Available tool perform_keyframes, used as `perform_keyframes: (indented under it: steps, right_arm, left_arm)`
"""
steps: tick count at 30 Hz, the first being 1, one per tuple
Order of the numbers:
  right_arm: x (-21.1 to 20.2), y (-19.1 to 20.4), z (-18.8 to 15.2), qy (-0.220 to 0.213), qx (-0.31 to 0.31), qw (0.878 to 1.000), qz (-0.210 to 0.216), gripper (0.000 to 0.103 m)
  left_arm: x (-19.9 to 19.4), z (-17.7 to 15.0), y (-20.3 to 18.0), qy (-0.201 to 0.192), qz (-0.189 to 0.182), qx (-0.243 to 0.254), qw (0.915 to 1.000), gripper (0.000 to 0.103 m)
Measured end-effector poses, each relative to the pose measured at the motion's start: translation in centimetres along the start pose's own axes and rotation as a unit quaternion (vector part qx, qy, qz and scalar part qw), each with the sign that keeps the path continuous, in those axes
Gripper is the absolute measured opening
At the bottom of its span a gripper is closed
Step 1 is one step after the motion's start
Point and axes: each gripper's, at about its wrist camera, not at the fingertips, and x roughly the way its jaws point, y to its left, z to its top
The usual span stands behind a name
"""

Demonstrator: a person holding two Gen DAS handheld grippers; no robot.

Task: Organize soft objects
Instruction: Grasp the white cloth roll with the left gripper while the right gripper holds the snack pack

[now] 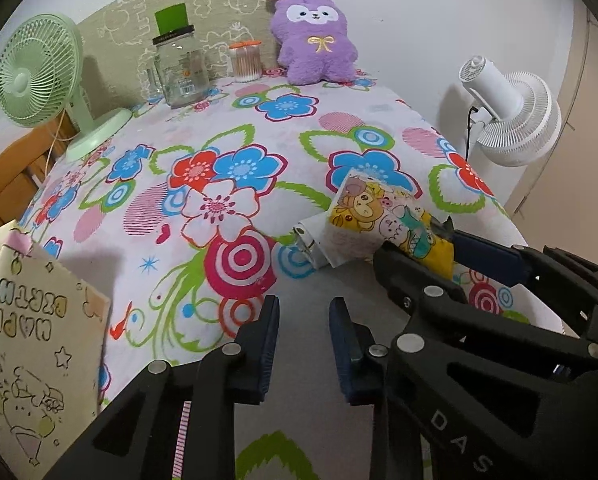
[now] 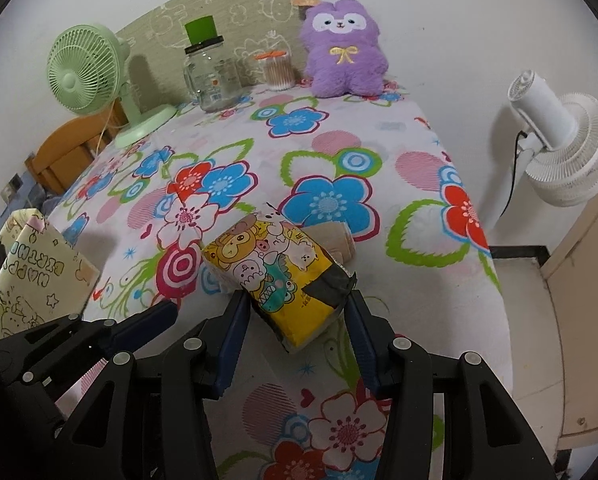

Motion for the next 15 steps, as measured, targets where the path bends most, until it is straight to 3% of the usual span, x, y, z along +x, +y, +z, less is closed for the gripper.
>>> perform_keyframes:
  steps: [3,6,15]
  right_arm:
    - [-0.5,0.1,0.1,-0.009,0.003,1.0,-0.005,0.052]
    - [-0.9,-0.2,0.3,-0.015,0.008,1.0,-0.012,0.052]
    - [-1.4,-1.6,1.5,-0.042,0.029,0.998,-0.033,0.052]
  left_arm:
    - [-0.4,0.1,0.0,-0.013,-0.001,0.0,0.9999,0.041]
    - [-0.5,0.5,-0.2,-0.017,-0.003,0.008,0.9998,0.062]
    - [-0.3,2.5,-1.2,-0.026,0.007,0.03,0.9992,0.069]
